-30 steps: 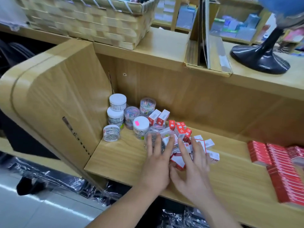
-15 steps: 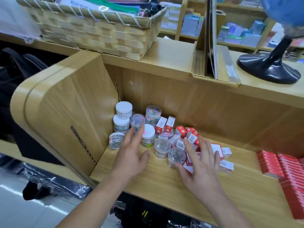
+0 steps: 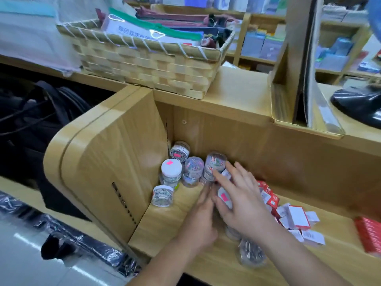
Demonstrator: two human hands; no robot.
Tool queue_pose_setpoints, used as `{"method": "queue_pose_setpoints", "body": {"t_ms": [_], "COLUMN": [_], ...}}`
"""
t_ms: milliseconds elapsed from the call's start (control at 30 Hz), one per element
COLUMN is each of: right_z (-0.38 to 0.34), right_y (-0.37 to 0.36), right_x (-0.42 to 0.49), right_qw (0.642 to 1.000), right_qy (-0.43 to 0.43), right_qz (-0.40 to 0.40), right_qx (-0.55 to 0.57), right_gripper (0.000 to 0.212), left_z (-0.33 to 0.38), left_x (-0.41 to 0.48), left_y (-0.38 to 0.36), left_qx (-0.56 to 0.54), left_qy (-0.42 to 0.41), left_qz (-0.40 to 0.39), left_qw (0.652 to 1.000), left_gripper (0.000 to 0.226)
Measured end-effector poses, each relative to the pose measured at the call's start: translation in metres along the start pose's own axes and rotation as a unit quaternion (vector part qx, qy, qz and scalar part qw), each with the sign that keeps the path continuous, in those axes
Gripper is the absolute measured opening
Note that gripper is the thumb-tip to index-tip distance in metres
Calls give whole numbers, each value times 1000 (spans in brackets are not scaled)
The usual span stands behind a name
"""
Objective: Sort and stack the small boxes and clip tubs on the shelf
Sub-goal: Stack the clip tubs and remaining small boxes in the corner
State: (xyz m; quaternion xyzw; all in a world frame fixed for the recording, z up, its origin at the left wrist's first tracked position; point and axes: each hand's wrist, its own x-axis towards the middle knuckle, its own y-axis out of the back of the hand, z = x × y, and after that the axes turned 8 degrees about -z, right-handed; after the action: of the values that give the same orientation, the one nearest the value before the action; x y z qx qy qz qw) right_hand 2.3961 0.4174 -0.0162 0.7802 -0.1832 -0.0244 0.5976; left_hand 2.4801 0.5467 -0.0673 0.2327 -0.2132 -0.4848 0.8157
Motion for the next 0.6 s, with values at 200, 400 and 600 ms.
{"method": "queue_pose_setpoints", "body": {"t_ms": [200, 400, 600], "right_z": [2, -25, -29], "right_y": [-18, -19, -32], "right_x": [7, -1, -6], "right_qw": [998, 996, 1000], "right_qy": [-7, 33, 10], "right_qz": [-46, 25, -4], "right_qx": [-51, 73, 25], "right_gripper": [70, 37, 35], "left_z": [-37, -59, -53], "left_x": [-39, -56, -52], "left_y": [68, 55, 33], "left_qx": [209, 123, 31], "left_qy": [25, 64, 61], "left_qz": [211, 182, 105], "left_qw": [955, 974, 992], "left_gripper": [38, 49, 28]}}
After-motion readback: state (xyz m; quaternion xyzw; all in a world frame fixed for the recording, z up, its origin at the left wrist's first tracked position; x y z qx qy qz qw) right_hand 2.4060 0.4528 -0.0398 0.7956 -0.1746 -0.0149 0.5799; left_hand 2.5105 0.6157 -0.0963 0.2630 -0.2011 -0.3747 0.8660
